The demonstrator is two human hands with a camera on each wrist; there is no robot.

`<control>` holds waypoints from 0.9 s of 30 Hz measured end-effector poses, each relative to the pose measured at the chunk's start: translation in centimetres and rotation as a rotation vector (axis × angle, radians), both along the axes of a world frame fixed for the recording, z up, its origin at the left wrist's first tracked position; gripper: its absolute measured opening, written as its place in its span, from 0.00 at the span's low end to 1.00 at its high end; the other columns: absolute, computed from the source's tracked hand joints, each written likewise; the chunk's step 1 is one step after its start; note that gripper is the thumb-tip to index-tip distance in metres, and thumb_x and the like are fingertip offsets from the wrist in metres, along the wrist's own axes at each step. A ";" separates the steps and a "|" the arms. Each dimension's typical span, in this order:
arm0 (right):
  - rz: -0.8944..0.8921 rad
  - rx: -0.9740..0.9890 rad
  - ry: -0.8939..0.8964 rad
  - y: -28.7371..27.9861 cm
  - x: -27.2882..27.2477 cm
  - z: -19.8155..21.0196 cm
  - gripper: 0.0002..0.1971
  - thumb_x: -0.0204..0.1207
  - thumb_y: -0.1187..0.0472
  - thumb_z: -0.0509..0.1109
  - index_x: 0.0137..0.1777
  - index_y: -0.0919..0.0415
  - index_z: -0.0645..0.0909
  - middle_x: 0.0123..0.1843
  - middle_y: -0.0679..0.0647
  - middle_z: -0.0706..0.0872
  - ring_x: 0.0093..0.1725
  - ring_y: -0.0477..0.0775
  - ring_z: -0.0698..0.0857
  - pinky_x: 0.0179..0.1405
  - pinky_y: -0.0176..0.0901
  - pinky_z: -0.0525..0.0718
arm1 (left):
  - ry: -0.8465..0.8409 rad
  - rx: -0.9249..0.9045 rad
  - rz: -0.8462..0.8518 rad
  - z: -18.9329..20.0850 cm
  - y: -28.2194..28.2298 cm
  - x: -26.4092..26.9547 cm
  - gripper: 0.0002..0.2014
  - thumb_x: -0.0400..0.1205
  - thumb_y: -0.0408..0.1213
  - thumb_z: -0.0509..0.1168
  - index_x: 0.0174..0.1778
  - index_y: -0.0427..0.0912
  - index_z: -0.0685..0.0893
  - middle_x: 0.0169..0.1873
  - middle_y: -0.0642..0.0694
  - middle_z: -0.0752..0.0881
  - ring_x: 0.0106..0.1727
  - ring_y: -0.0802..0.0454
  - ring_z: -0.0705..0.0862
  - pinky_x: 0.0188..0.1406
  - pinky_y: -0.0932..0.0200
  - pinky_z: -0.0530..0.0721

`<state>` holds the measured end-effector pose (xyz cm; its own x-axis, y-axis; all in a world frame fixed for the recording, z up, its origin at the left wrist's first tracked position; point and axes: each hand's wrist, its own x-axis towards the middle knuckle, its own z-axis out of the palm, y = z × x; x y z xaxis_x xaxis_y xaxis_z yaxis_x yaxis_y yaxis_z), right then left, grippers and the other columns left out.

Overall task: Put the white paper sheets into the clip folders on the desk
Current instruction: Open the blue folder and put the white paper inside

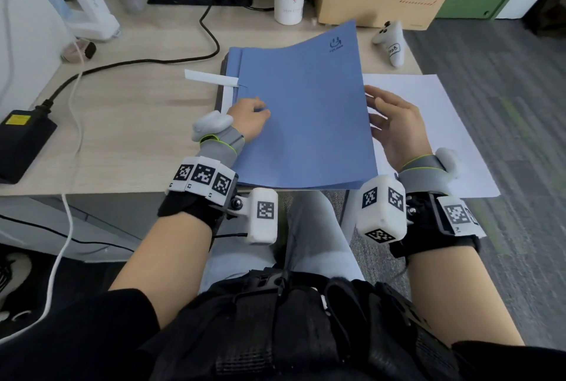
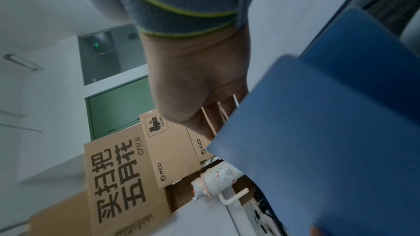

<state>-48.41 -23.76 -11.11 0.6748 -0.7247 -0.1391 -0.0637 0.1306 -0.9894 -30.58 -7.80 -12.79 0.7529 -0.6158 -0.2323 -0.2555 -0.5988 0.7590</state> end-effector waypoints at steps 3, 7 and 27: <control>0.024 0.028 -0.117 0.5 0.1 0.9 0.17 0.82 0.65 0.58 0.64 0.51 0.82 0.50 0.48 0.89 0.41 0.52 0.81 0.38 0.38 0.77 | 0.047 -0.088 0.035 1.1 0.2 -0.3 0.12 0.85 0.30 0.56 0.56 0.34 0.83 0.60 0.40 0.83 0.66 0.44 0.77 0.57 0.68 0.72; 0.083 -0.116 -0.170 1.7 1.5 2.7 0.18 0.84 0.63 0.58 0.72 0.54 0.76 0.56 0.47 0.89 0.36 0.39 0.80 0.36 0.29 0.76 | 0.059 -0.182 0.062 2.8 0.6 -0.8 0.18 0.86 0.35 0.56 0.72 0.35 0.75 0.72 0.44 0.76 0.75 0.51 0.72 0.71 0.64 0.67; 0.509 -0.608 -0.103 10.9 12.3 2.6 0.31 0.83 0.47 0.58 0.83 0.50 0.53 0.83 0.46 0.61 0.81 0.48 0.64 0.74 0.43 0.69 | 0.307 -0.541 0.309 9.3 7.0 -0.1 0.16 0.89 0.41 0.48 0.65 0.43 0.77 0.59 0.45 0.80 0.38 0.66 0.77 0.38 0.74 0.80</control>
